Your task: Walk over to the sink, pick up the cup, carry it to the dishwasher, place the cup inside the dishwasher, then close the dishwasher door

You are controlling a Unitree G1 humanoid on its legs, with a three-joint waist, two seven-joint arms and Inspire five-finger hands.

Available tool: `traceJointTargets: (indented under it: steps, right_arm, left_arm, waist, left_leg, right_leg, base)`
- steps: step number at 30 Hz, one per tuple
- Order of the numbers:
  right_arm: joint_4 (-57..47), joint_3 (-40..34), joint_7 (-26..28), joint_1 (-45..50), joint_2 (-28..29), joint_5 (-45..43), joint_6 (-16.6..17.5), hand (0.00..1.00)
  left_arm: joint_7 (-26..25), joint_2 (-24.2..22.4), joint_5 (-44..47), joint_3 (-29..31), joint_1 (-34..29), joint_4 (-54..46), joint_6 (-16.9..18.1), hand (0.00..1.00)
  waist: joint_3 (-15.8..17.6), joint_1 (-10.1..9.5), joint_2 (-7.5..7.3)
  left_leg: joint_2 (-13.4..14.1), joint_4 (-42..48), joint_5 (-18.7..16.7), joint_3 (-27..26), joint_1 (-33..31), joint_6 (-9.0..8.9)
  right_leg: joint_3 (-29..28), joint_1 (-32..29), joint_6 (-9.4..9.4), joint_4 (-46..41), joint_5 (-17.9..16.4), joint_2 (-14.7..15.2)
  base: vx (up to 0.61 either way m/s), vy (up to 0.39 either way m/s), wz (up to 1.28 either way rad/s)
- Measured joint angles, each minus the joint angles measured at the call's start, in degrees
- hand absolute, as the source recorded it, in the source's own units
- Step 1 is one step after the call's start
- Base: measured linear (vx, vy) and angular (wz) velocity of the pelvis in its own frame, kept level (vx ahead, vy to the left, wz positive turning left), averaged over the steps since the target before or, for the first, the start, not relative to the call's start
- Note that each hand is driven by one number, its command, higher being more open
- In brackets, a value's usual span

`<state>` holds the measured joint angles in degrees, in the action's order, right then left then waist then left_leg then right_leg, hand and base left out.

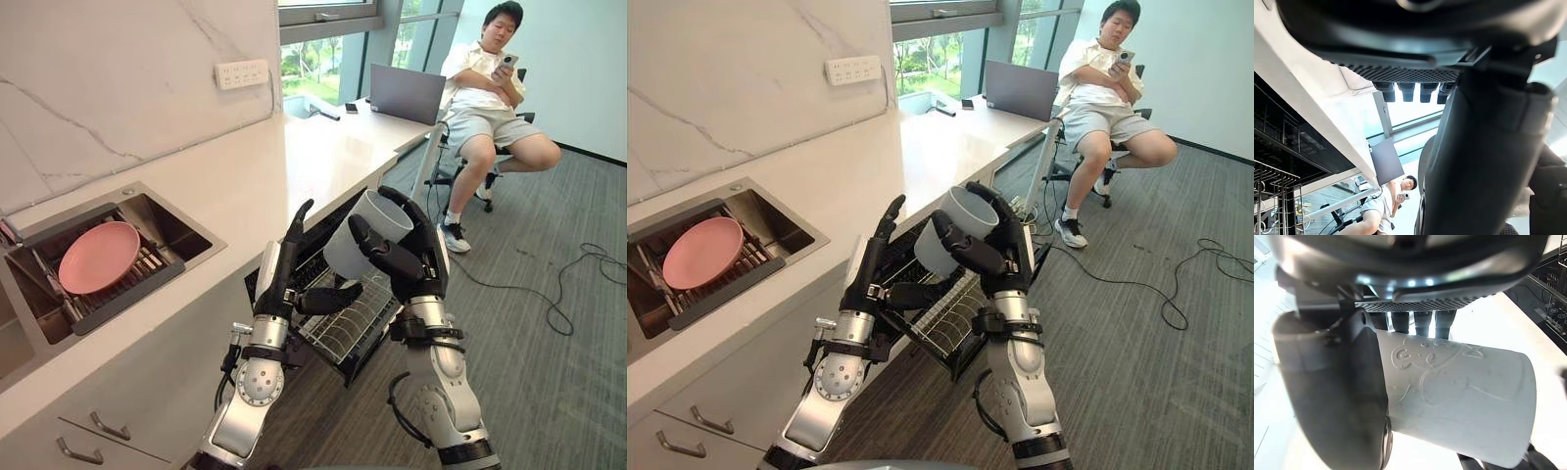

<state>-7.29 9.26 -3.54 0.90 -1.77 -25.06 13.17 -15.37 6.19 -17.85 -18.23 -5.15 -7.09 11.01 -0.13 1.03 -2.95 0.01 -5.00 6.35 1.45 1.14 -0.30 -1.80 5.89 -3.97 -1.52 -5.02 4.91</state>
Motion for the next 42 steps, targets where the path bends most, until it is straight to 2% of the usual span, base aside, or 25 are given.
traceJointTargets:
  steps: [5, 10, 17, 21, 27, 34, 42]
  right_arm:
    - [-0.2, 0.0, 0.0, -0.9, -0.5, 0.5, 0.0, 0.0]
    - [-1.2, -0.8, 0.0, -0.9, -0.5, 2.0, 0.0, 0.0]
    - [-4.1, -3.7, -0.2, -0.8, -0.5, 3.3, 0.0, 0.0]
    - [-5.1, -5.6, -0.3, -0.8, -0.4, 4.4, 0.0, 0.0]
    - [-5.1, -7.7, -0.4, -0.1, -0.4, 4.5, -0.1, 0.0]
    - [-4.9, -8.3, -0.2, -0.1, -0.4, 4.7, -0.1, 0.0]
    - [-3.4, -9.0, -0.1, -0.1, -0.6, 5.3, -0.1, 0.0]
  left_arm:
    - [0.5, 0.6, 1.2, 1.8, -1.7, -0.2, 0.3, 1.0]
    - [0.2, 0.3, 5.3, 4.5, -4.7, -4.6, 0.8, 1.0]
    - [0.1, -1.9, 16.1, 9.5, -8.9, -5.8, 1.5, 1.0]
    - [3.0, -2.8, 23.1, 10.8, -13.4, -5.5, 1.5, 1.0]
    - [9.4, -2.9, 29.1, 10.2, -16.9, 1.7, 1.3, 1.0]
    - [15.0, -2.7, 30.3, 7.5, -18.4, 9.1, 0.3, 1.0]
    - [15.6, -1.9, 28.7, 7.9, -17.6, 19.3, 0.3, 1.0]
  waist:
    - [0.0, -0.06, 0.0]
    - [0.3, -0.16, -0.14]
    - [0.6, -0.25, -0.07]
    - [1.4, -0.31, -0.24]
    - [2.1, -0.94, -0.11]
    - [2.1, -1.43, -0.15]
    - [2.1, -1.43, -0.16]
  left_leg:
    - [0.0, 0.0, 0.0, 0.1, 0.0, -0.04]
    - [0.0, 0.0, -0.1, 0.2, -0.2, -0.1]
    - [-0.1, 0.0, -0.1, 0.9, -0.4, -0.1]
    - [-0.1, 0.0, -0.1, 1.2, -0.5, -0.11]
    - [-0.3, 0.0, -0.1, 1.7, -0.7, -0.12]
    - [-0.3, 0.0, -0.1, 2.2, -1.2, -0.12]
    - [-0.3, 0.0, -0.1, 2.2, -1.5, -0.13]
  right_leg:
    - [0.1, 0.0, 0.0, 0.0, 0.0, 0.0]
    - [0.3, 0.0, 0.03, 0.1, 0.0, 0.0]
    - [1.0, 0.3, 0.08, 0.5, -0.1, 0.0]
    - [1.4, 0.4, 0.12, 0.5, -0.1, 0.1]
    - [2.0, 0.5, 0.09, 0.5, -0.4, 0.2]
    - [2.4, 0.3, 0.1, 0.5, -0.5, 0.2]
    - [2.5, -0.1, 0.1, 0.5, -0.5, 0.2]
  base:
    - [0.0, 0.0, 0.0]
    - [0.0, 0.0, 0.01]
    - [0.0, -0.002, 0.05]
    - [0.0, -0.019, 0.04]
    - [-0.01, -0.016, 0.05]
    - [0.0, -0.014, 0.03]
    - [0.0, 0.0, 0.0]
